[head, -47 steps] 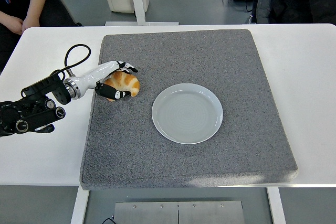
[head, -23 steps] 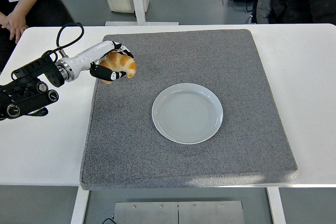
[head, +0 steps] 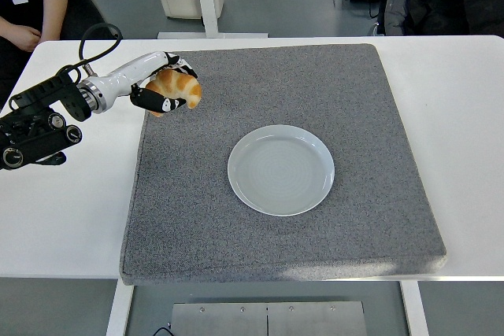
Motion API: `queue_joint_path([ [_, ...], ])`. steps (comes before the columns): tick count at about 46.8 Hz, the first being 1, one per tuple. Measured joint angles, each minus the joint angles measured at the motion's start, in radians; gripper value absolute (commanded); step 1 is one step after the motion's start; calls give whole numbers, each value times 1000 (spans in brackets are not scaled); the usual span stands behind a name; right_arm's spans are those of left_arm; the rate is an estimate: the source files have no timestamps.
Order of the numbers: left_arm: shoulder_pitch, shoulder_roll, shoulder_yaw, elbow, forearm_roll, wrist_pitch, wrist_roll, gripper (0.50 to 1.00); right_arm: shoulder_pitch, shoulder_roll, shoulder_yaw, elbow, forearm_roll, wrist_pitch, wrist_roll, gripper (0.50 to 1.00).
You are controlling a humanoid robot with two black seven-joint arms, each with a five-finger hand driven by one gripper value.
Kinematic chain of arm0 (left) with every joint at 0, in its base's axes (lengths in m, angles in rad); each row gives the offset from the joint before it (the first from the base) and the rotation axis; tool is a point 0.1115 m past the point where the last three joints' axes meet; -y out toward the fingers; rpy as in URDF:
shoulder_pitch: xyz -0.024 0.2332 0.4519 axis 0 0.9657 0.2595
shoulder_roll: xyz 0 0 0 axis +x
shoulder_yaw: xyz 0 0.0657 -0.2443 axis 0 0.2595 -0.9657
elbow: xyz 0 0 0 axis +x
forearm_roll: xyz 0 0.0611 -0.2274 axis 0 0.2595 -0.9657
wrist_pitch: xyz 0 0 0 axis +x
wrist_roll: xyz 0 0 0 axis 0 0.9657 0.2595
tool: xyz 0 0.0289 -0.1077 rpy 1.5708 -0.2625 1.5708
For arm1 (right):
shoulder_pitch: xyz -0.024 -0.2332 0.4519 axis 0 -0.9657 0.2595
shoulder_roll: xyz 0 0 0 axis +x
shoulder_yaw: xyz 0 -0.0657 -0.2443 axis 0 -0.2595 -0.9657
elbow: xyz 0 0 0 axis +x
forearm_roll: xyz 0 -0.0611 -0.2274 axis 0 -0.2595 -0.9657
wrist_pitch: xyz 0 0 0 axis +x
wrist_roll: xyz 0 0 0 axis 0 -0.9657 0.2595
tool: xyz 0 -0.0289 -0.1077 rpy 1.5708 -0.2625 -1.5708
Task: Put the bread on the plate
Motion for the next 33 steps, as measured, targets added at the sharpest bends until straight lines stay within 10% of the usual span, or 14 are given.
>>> queue_joint_path([
  [33, -264, -10, 0, 1, -4, -80, 32, 500, 0, 0, 0, 0, 0, 0, 0, 1000],
])
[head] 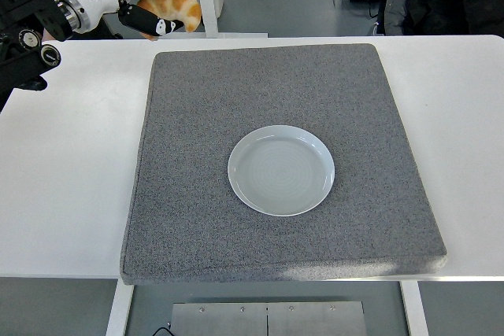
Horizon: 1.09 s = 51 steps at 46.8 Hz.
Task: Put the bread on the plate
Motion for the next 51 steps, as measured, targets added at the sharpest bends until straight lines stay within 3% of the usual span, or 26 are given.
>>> queue_joint_path([
  [10, -39, -138, 2, 0, 0, 1, 32, 500, 0, 0, 0, 0, 0, 0, 0, 1000],
  [31, -103, -319, 2, -38, 9, 2, 32, 500, 0, 0, 0, 0, 0, 0, 0, 1000],
  [42, -79, -317, 42, -176, 42, 8, 30, 500, 0, 0, 0, 0, 0, 0, 0, 1000],
  [51, -5, -292, 62, -199, 112, 13, 25, 500, 0, 0, 1, 0, 0, 0, 0, 1000],
])
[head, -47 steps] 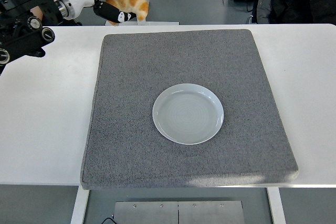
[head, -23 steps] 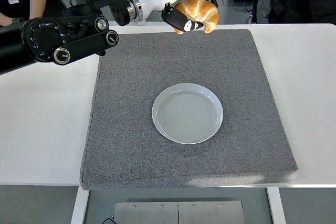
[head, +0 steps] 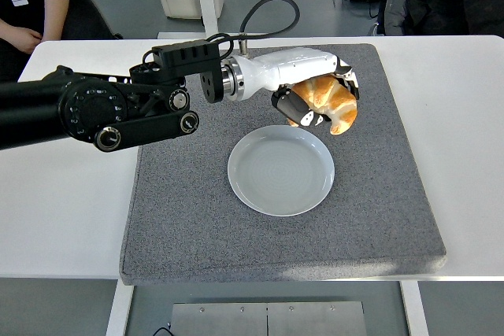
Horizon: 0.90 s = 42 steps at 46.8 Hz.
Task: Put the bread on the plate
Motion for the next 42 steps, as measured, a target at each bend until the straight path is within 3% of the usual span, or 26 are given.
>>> queue_joint_path([
  [21, 174, 2, -2, 8, 111, 38, -13, 500, -1, 0, 0, 0, 0, 0, 0, 1000],
  [42, 243, -2, -9, 33, 112, 55, -13, 500, -1, 0, 1, 0, 0, 0, 0, 1000],
])
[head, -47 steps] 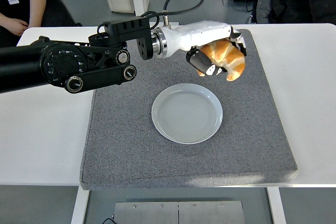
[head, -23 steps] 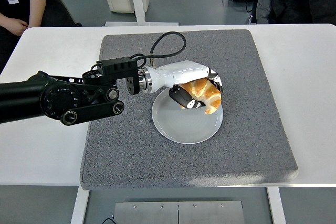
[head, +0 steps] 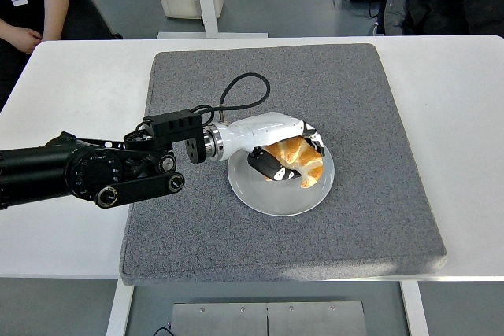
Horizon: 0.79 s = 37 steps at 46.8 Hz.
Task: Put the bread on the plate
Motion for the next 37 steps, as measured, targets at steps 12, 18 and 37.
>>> queue_joint_path([
  [12, 32, 9, 4, 10, 0, 0, -1, 500, 0, 0, 0, 0, 0, 0, 0, 1000],
  [18, 36, 11, 4, 10, 0, 0, -2, 500, 1, 0, 0, 0, 0, 0, 0, 1000],
  [37, 38, 17, -1, 10, -6, 0, -1, 500, 2, 0, 0, 0, 0, 0, 0, 1000],
])
